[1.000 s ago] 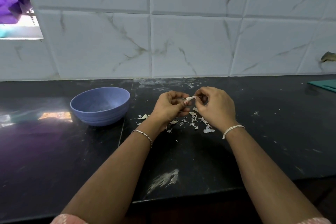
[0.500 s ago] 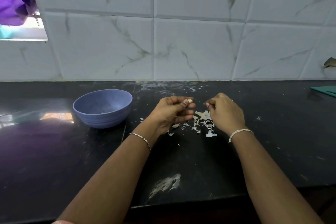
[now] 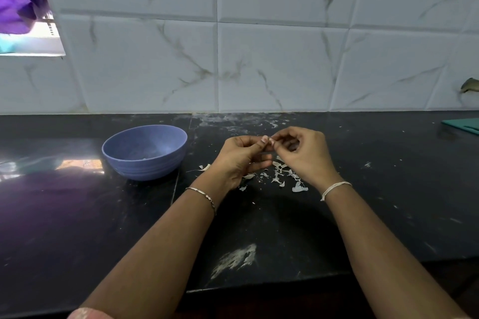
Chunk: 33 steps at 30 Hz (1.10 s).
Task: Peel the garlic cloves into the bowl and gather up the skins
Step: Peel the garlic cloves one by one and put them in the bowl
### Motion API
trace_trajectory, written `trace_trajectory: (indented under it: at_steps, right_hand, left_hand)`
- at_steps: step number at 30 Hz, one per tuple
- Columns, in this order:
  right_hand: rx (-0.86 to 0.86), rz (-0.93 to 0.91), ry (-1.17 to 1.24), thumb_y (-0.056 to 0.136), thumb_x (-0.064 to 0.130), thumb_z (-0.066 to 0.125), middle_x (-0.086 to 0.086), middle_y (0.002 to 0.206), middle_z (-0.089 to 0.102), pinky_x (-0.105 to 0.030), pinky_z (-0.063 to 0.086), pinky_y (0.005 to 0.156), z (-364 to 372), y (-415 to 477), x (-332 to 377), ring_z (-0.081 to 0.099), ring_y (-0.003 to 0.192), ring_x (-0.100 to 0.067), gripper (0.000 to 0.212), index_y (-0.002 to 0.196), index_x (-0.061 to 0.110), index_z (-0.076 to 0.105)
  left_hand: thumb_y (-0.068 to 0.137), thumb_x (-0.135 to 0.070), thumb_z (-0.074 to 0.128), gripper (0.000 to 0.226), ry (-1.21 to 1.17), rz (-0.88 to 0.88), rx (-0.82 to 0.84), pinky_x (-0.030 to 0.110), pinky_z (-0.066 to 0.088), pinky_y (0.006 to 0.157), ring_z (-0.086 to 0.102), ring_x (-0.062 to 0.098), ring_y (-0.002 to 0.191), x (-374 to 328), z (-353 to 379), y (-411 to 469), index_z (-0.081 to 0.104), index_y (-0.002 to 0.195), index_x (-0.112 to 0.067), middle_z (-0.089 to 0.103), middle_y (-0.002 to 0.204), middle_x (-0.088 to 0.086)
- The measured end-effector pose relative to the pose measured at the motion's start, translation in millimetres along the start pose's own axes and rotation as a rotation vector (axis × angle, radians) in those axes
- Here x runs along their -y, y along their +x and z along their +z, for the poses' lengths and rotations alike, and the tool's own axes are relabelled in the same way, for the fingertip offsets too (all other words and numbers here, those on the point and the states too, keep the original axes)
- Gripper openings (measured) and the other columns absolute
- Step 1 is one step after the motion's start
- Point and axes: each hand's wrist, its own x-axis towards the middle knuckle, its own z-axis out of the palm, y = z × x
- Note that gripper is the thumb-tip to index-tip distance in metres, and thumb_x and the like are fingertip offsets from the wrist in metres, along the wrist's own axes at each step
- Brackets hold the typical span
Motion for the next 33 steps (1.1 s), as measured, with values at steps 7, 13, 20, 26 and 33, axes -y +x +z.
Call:
trace_trajectory:
  at_steps: [7,13,20,26,33]
  right_hand:
    - [-0.021,0.107,-0.017,0.077,0.021,0.077,0.01,0.066,0.07,-0.016,0.055,0.061,-1.5,-0.2,4.2,0.066,0.062,-0.002,0.002,0.076,0.02,0.075]
    - [-0.01,0.108,-0.047,0.075,0.022,0.078,0.007,0.064,0.069,-0.015,0.053,0.058,-0.1,-0.1,3.8,0.063,0.057,-0.001,0.007,0.074,0.016,0.075]
    - [-0.024,0.19,0.043,0.073,0.016,0.077,0.005,0.063,0.069,-0.021,0.054,0.059,-0.3,2.2,3.1,0.06,0.055,-0.003,0.009,0.068,0.021,0.071]
    - [-0.027,0.431,0.459,0.077,0.004,0.077,-0.005,0.062,0.067,-0.021,0.052,0.055,1.3,2.6,6.2,0.061,0.053,-0.009,0.009,0.073,0.007,0.069]
    - [0.061,0.334,-0.007,0.088,0.018,0.069,0.0,0.079,0.072,-0.033,0.054,0.073,0.1,5.0,-12.0,0.067,0.075,-0.017,0.007,0.089,0.015,0.076]
  left_hand:
    - [0.087,-0.007,0.069,0.008,0.168,0.103,-0.03,0.026,0.06,0.061,0.067,0.01,0.061,5.2,0.0,2.1,0.068,0.094,-0.003,0.067,0.07,0.004]
    - [0.086,-0.009,0.072,0.012,0.32,0.202,-0.07,0.028,0.059,0.061,0.066,0.015,0.065,9.2,-1.4,5.5,0.069,0.095,-0.002,0.067,0.076,0.008]
    - [0.085,-0.01,0.073,0.004,0.391,0.287,-0.095,0.031,0.06,0.062,0.067,0.014,0.063,9.9,0.8,6.7,0.07,0.086,-0.011,0.068,0.074,0.004]
    - [0.09,-0.006,0.067,0.006,0.277,0.287,-0.023,0.025,0.057,0.057,0.067,0.013,0.068,7.6,3.6,2.8,0.068,0.095,-0.009,0.067,0.086,0.007]
    - [0.094,-0.01,0.062,0.005,0.105,0.176,0.078,0.029,0.06,0.06,0.068,0.015,0.069,2.4,6.6,-3.9,0.06,0.098,-0.009,0.068,0.09,0.005]
